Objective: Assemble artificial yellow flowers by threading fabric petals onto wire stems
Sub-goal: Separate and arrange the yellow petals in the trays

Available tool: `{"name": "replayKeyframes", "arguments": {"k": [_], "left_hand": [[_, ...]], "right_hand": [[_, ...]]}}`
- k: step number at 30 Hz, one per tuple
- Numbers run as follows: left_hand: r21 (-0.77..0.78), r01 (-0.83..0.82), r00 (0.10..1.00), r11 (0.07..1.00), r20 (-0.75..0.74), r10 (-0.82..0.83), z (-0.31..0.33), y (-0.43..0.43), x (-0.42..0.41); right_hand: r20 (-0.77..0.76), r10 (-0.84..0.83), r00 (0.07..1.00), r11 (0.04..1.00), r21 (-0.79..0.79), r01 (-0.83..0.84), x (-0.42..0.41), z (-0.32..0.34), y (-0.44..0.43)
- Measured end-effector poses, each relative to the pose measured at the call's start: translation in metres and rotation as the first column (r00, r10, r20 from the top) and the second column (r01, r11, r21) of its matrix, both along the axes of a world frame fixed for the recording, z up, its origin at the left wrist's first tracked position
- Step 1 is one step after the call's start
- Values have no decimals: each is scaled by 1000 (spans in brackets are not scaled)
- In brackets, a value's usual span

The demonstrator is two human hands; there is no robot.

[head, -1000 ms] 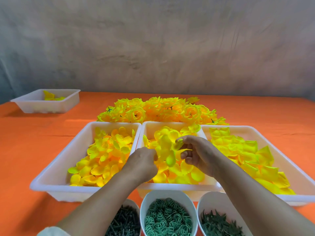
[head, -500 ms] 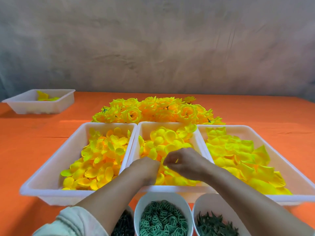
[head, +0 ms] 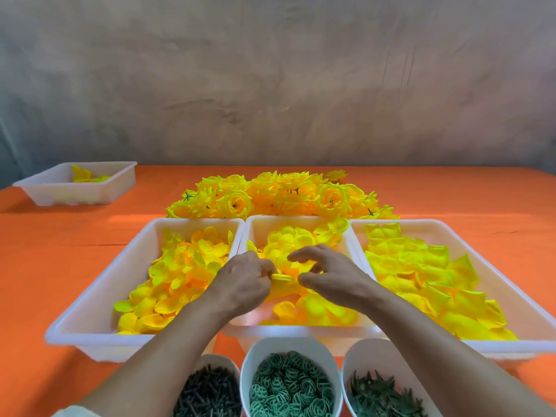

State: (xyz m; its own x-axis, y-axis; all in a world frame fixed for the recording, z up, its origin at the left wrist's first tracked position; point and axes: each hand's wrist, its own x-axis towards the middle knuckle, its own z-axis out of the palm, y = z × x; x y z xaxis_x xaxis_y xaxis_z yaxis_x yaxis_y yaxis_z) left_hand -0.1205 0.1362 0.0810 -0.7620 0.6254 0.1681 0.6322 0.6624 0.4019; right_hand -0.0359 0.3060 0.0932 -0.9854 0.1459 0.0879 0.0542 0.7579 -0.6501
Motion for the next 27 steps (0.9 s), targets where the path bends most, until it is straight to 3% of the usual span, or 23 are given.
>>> {"name": "replayKeyframes", "arguments": {"k": [3,7,10,13,15,17,18,19,20,21,22,24,27], "left_hand": [[200,-27,997,979,82,11,0,1,6],[278,-104,994,955,70,87,-6,1,10],[291,-135,990,947,73,119,-11,4,11],[340,-158,987,927,72,142,-16,6,10],[419,-227,974,879,74,216,-13,5,11],[485,-319,944,814,85,320,-9,4,12],[495,-373,928,785,179,328,-5,4,12],[496,-440,888,749,362,283,-1,5,12],[480,-516,784,710,599,165,3,6,13],[448,-585,614,677,790,8,6,8,14],[422,-630,448,652,883,-139,8,9,15],[442,-677,281,588,894,-348,7,10,15],[495,-722,232,483,832,-505,0,11,13]], "right_hand": [[-4,48,999,998,-32,-48,1,3,-8],[-6,68,998,988,-136,-69,3,2,-12],[-72,55,996,997,-58,-60,1,-1,-17],[-121,-59,991,998,24,62,-4,-7,-19],[-119,-208,971,975,-105,196,-7,-10,-15],[-96,-332,938,881,-386,273,-8,-10,-11],[-94,-353,931,830,-491,265,-8,-9,-10],[-114,-348,930,813,-531,239,-7,-8,-11],[-147,-325,934,826,-526,205,-5,-8,-13],[-191,-287,939,861,-482,165,-4,-8,-16],[-239,-237,942,905,-406,124,-1,-8,-21],[-316,-104,943,978,-204,40,3,-9,-29],[-341,23,940,998,-52,-43,2,-9,-34]]}}
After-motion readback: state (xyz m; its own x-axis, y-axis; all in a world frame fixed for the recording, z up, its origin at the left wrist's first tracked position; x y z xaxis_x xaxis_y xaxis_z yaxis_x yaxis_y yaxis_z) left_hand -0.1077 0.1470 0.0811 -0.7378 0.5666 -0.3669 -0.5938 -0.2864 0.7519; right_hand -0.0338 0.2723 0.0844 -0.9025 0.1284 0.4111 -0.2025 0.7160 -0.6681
